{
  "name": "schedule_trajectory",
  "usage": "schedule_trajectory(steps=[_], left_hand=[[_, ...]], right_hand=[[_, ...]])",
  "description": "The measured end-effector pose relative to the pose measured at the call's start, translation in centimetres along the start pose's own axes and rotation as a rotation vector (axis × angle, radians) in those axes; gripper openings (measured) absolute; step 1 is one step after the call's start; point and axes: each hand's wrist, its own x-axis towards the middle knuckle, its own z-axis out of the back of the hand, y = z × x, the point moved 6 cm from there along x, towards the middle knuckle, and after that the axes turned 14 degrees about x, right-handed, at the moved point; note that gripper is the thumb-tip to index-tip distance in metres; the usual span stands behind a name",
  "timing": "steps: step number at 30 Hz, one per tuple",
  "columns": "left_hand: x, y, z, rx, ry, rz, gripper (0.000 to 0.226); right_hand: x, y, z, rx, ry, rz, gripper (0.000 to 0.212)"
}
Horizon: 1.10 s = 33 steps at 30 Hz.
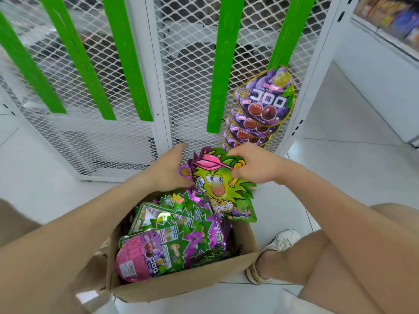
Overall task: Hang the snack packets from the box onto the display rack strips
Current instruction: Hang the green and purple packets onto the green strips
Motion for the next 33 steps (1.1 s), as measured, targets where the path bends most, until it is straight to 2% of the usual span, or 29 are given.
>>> schedule_trajectory(steps=[1, 2, 3, 4, 5, 6, 8, 11, 14, 17, 20, 22, 24, 29, 30, 33], left_hand=[[-0.3, -0.7, 2.3, -0.113, -0.021, -0.009, 0.097], [-0.4, -1.3, 4.2, -0.213, -0.034, -0.036, 0.084], [-0.5, -1.7, 5.8, -0.272, -0.034, -0.059, 0.059], [-0.6, -2.1, 7.1, -0.287, -0.031, -0.070, 0.033], [-0.7, -2.4, 8.2, -0.273, -0.030, -0.075, 0.016], [-0.5, -2.6, 9.0, -0.257, -0.024, -0.076, 0.010], [0.0, -2.9, 9.9, -0.242, 0.014, -0.090, 0.010], [1.6, -3.3, 10.6, -0.181, 0.026, -0.076, 0.015], [4.8, -3.6, 10.7, -0.139, -0.115, 0.048, 0.043], [7.7, -4.7, 10.3, -0.337, -0.260, 0.087, 0.057], [8.8, -5.4, 9.6, -0.446, -0.298, 0.069, 0.054], [8.7, -5.5, 9.2, -0.423, -0.318, 0.050, 0.056], [8.8, -5.5, 9.0, -0.421, -0.359, 0.025, 0.054], [8.9, -4.8, 9.6, -0.396, -0.397, -0.007, 0.019], [8.6, -4.6, 9.7, -0.354, -0.382, -0.028, 0.018], [7.2, -3.8, 9.8, -0.250, -0.318, -0.084, 0.034]], right_hand=[[-0.2, 1.1, 0.9, 0.056, -0.004, -0.008, 0.051], [-0.4, 2.1, 1.7, 0.126, -0.001, -0.026, 0.053], [-0.6, 3.2, 2.3, 0.199, 0.007, -0.024, 0.046], [-0.6, 4.2, 2.8, 0.250, 0.004, -0.006, 0.031], [-0.5, 5.1, 3.3, 0.265, -0.011, 0.017, 0.014], [-0.3, 5.8, 3.8, 0.252, -0.032, 0.043, 0.014], [0.3, 7.0, 4.3, 0.181, -0.032, 0.068, 0.032], [1.8, 8.1, 4.6, 0.012, -0.023, 0.130, 0.039], [3.7, 6.8, 5.6, -0.126, -0.159, 0.037, 0.037], [4.9, 5.2, 6.6, -0.116, -0.322, -0.038, 0.030], [6.3, 4.0, 6.4, -0.042, -0.387, -0.059, 0.056], [7.3, 3.7, 5.8, -0.028, -0.376, -0.043, 0.060], [8.1, 3.3, 5.5, -0.011, -0.384, -0.041, 0.061], [8.2, 3.3, 5.3, -0.018, -0.375, 0.073, 0.050], [8.1, 3.3, 5.1, -0.026, -0.356, 0.094, 0.048], [8.0, 3.0, 4.2, -0.008, -0.250, 0.137, 0.050]])
